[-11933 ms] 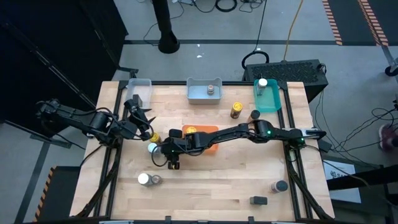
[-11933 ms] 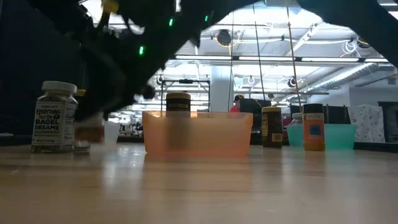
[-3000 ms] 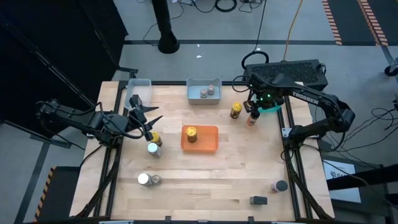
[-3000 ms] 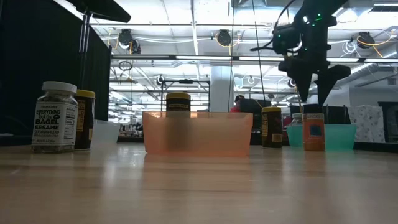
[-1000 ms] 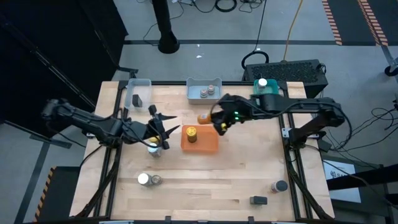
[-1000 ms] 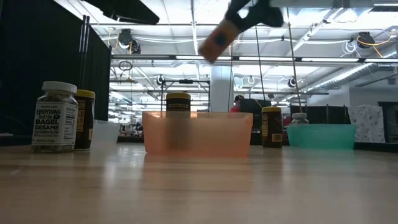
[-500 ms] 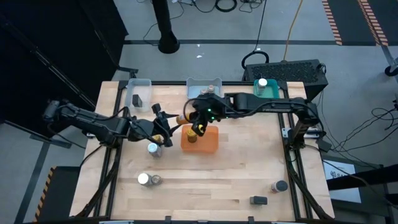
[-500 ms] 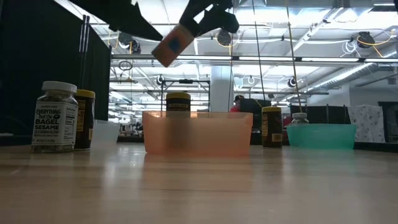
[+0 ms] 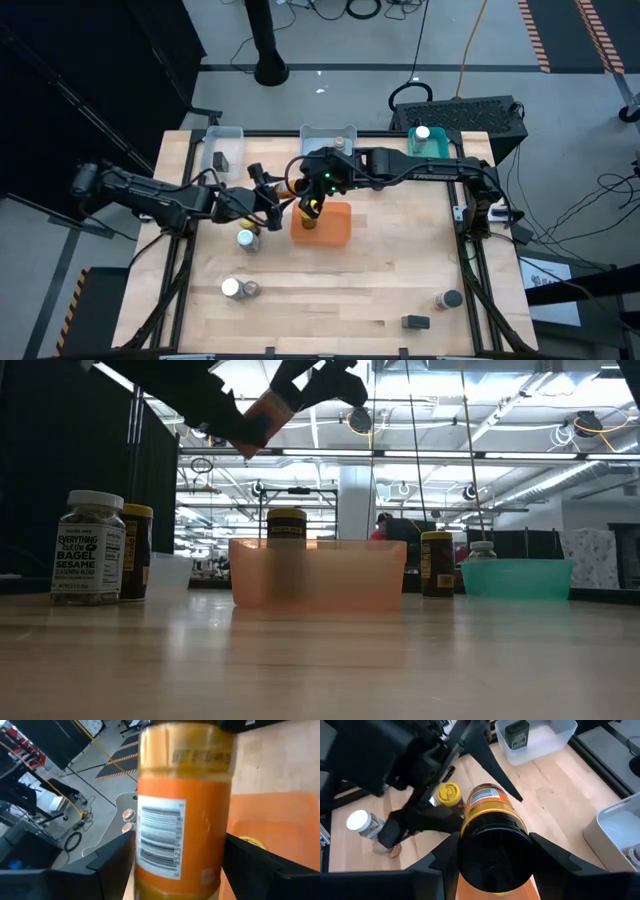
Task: Sort spices by type
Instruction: Put the orange seasoning bottle into the transparent bin
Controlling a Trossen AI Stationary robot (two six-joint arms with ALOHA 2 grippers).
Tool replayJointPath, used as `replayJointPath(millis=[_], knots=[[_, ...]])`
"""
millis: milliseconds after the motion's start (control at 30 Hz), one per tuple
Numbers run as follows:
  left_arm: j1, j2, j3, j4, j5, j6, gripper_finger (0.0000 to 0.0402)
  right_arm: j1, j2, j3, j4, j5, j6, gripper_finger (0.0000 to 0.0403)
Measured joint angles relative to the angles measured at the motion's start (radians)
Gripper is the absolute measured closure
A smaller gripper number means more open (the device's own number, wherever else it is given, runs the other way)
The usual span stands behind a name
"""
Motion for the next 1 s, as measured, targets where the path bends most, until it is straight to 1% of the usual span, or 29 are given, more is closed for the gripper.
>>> replayJointPath(millis=[67, 133, 200, 267, 333, 367, 467, 533, 600, 667, 733, 800, 867, 933, 1000], knots=[[0.000, 0.002, 0.000, 0.010, 0.001, 0.010, 0.0126, 0.000, 0.000, 0.000, -0.012, 0.000, -0.001, 0.0231], [0.000, 0.002, 0.000, 0.007, 0.009, 0.027, 0.0140, 0.000, 0.000, 0.000, -0.012, -0.001, -0.011, 0.0231], [0.000, 0.002, 0.000, 0.004, 0.029, 0.033, 0.0166, 0.000, 0.000, 0.000, -0.013, -0.004, -0.021, 0.0231], [0.001, 0.002, 0.000, 0.003, 0.036, 0.034, 0.0201, 0.000, 0.000, 0.000, -0.013, -0.001, -0.025, 0.0227], [0.001, 0.002, 0.000, 0.005, 0.036, 0.036, 0.0236, 0.000, 0.000, 0.000, -0.012, -0.003, -0.033, 0.0199], [0.001, 0.002, 0.000, 0.006, 0.041, 0.038, 0.0245, 0.000, 0.000, 0.000, -0.011, -0.003, -0.044, 0.0181], [0.000, 0.003, 0.000, 0.005, 0.053, 0.035, 0.0246, 0.000, -0.004, 0.000, -0.011, -0.004, -0.066, 0.0134], [0.000, 0.003, 0.000, 0.008, 0.054, 0.032, 0.0246, 0.000, -0.017, 0.000, -0.014, -0.002, -0.081, 0.0113], [0.000, 0.003, 0.000, 0.007, 0.054, 0.026, 0.0246, 0.001, -0.043, 0.000, -0.014, 0.004, -0.101, 0.0100], [-0.002, 0.003, 0.000, 0.010, 0.054, 0.020, 0.0246, 0.010, -0.077, 0.000, -0.003, 0.042, -0.135, 0.0094], [-0.010, 0.003, 0.000, 0.027, 0.070, 0.017, 0.0246, 0.032, -0.110, 0.000, -0.001, 0.131, -0.189, 0.0093], [-0.023, -0.001, -0.015, 0.093, 0.113, 0.021, 0.0246, 0.067, -0.145, -0.016, 0.009, 0.224, -0.237, 0.0095], [-0.036, -0.009, -0.045, 0.179, 0.171, 0.033, 0.0246, 0.105, -0.182, -0.056, 0.047, 0.292, -0.268, 0.0097], [-0.050, -0.025, -0.088, 0.282, 0.234, 0.050, 0.0246, 0.140, -0.223, -0.126, 0.114, 0.317, -0.296, 0.0099], [-0.058, -0.047, -0.122, 0.357, 0.312, 0.056, 0.0246, 0.168, -0.265, -0.221, 0.197, 0.310, -0.330, 0.0099]])
